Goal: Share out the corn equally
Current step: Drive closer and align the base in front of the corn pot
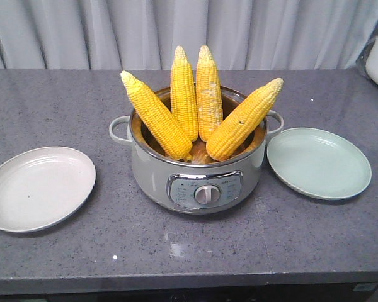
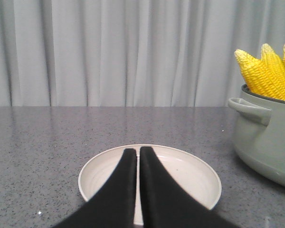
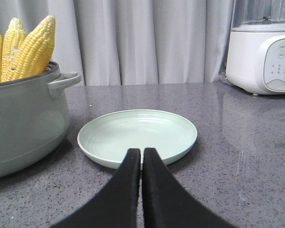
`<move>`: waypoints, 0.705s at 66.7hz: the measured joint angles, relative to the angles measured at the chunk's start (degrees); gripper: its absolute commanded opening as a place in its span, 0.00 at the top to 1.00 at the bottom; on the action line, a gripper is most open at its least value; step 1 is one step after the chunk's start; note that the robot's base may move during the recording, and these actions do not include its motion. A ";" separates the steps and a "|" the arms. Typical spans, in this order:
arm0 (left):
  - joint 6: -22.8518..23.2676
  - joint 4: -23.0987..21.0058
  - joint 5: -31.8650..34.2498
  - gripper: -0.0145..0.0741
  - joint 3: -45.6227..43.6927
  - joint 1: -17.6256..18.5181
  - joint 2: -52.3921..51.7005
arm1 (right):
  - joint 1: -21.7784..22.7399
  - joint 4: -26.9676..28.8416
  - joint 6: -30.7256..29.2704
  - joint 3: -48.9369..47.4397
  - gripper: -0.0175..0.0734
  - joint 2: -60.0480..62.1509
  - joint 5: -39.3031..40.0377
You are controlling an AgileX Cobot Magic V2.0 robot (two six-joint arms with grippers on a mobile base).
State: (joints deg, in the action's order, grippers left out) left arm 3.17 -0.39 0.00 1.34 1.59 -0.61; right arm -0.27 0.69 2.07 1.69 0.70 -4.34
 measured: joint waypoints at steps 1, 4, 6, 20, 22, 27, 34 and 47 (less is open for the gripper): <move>0.00 0.00 0.00 0.84 0.00 0.00 0.00 | 0.00 0.00 0.00 0.00 0.81 0.00 0.00; 0.00 0.00 0.00 0.84 0.00 0.00 0.00 | 0.00 0.00 0.00 0.00 0.81 0.00 0.00; 0.00 0.00 0.00 0.84 0.00 0.00 0.00 | 0.00 0.00 0.00 0.00 0.81 0.00 0.00; 0.00 0.00 0.00 0.84 0.00 0.00 0.00 | 0.00 0.00 0.00 0.00 0.81 0.00 0.00; 0.00 0.00 0.00 0.84 0.00 0.00 0.00 | 0.00 0.00 0.00 0.00 0.81 0.00 0.00; 0.00 0.00 0.00 0.84 0.00 0.00 0.00 | 0.00 0.00 0.00 0.00 0.81 0.00 0.00; 0.00 0.00 0.00 0.84 0.00 0.00 0.00 | 0.00 0.00 0.00 0.00 0.81 0.00 0.00; 0.00 0.00 0.00 0.84 0.00 0.00 0.00 | 0.00 0.00 0.00 0.00 0.81 0.00 0.00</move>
State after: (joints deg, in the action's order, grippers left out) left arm 3.17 -0.39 0.00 1.34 1.59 -0.61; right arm -0.27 0.69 2.07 1.69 0.70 -4.34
